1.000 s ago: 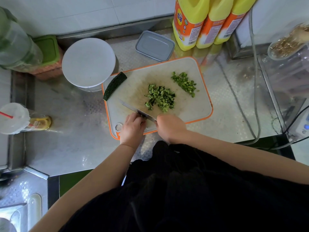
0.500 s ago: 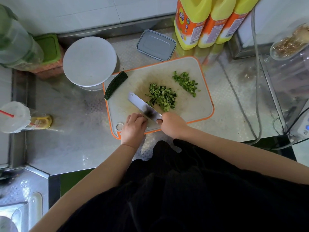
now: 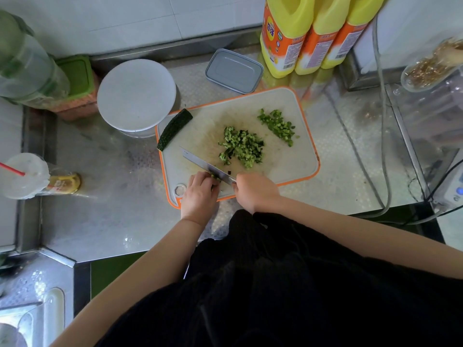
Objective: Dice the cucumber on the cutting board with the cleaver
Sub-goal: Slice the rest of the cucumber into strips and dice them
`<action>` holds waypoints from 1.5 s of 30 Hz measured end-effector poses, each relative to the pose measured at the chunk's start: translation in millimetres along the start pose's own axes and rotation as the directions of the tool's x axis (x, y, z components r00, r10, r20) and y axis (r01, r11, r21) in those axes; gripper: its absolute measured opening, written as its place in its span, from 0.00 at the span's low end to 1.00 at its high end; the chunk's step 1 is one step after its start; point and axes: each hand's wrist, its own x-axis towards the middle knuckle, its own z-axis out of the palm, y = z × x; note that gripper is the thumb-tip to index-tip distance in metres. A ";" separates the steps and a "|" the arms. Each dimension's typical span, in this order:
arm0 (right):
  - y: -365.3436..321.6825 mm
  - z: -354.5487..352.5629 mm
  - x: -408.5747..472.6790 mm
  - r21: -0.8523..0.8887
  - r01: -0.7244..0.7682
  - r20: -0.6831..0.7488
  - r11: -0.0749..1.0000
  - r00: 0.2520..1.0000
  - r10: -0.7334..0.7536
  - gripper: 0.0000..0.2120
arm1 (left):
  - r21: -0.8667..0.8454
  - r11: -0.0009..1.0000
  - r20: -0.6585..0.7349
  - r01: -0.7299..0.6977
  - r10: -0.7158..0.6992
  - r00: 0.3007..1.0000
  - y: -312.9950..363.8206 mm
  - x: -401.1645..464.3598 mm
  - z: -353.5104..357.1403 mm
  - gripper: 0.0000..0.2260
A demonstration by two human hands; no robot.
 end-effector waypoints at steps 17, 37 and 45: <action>4.6 5.1 19.4 0.132 -0.082 0.088 0.988 0.994 0.071 0.10 | -0.039 0.999 -0.001 0.015 -0.015 1.000 -4.9 -2.3 1.4 0.12; -6.6 11.4 7.5 -0.117 0.003 0.082 0.993 0.997 0.007 0.04 | -0.023 1.000 0.007 0.016 -0.016 1.000 -5.6 -9.0 -2.7 0.11; -1.0 8.7 12.8 0.027 -0.043 0.109 0.999 0.993 0.039 0.08 | -0.014 1.000 -0.029 -0.025 0.024 0.999 -9.8 -10.3 0.5 0.12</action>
